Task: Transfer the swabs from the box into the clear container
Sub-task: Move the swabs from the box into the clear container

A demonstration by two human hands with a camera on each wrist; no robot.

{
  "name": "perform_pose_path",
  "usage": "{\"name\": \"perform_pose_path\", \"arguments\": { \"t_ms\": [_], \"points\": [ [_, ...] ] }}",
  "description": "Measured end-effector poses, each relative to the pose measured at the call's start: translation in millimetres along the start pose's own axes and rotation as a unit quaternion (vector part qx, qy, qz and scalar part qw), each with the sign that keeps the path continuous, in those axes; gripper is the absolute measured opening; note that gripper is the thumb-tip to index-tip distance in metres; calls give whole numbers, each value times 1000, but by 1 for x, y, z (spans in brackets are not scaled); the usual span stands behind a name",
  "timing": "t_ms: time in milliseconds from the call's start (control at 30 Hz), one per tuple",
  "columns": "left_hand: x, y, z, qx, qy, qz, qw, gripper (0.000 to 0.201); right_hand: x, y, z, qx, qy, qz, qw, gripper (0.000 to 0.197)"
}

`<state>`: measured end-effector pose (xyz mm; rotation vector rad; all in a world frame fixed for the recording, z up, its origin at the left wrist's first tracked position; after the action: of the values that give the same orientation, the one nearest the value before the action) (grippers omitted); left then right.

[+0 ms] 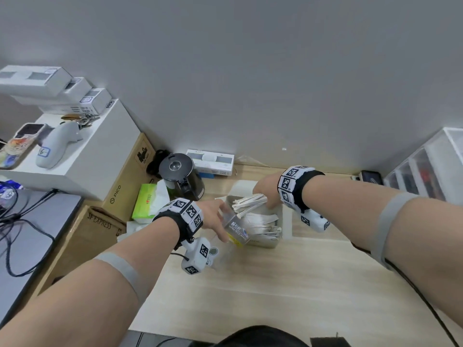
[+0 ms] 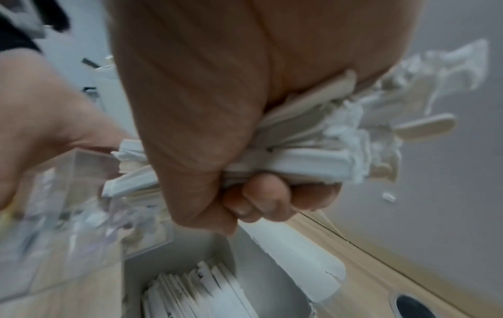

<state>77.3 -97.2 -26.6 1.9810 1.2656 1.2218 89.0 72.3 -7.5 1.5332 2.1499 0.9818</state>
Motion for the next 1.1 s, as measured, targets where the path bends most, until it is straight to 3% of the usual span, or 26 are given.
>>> {"name": "perform_pose_path", "arguments": {
  "t_ms": [167, 300, 600, 800, 967, 1100],
  "points": [
    [15, -7, 4, 19, 0, 54, 998, 82, -36, -8, 1, -48, 71, -25, 996, 12],
    [15, -11, 6, 10, -10, 61, 998, 82, -57, -11, -3, -40, 65, -59, 995, 43],
    [-7, -14, 9, -3, 26, 45, 999, 83, -65, -13, -12, -21, 39, -75, 996, 68],
    [-19, -15, 6, -4, 29, 31, 999, 88, -49, -10, -22, 12, -23, -85, 996, 66],
    [-27, -18, 9, -4, 8, 27, 1000, 85, -23, -18, -8, 19, -84, -26, 996, 53],
    [-32, -20, 11, -24, 9, 29, 999, 82, -17, -35, 17, -19, -83, 25, 996, 42]
  ]
}}
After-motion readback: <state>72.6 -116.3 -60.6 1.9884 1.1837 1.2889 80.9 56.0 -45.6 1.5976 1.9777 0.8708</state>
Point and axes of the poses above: each hand's wrist, its own y-axis away from the middle knuckle, its own z-axis out of the palm, x = y × z, the point moved 7 cm from there along -y, towards the middle knuckle, and after that the axes turned 8 degrees about y, right-handed, at the moved point
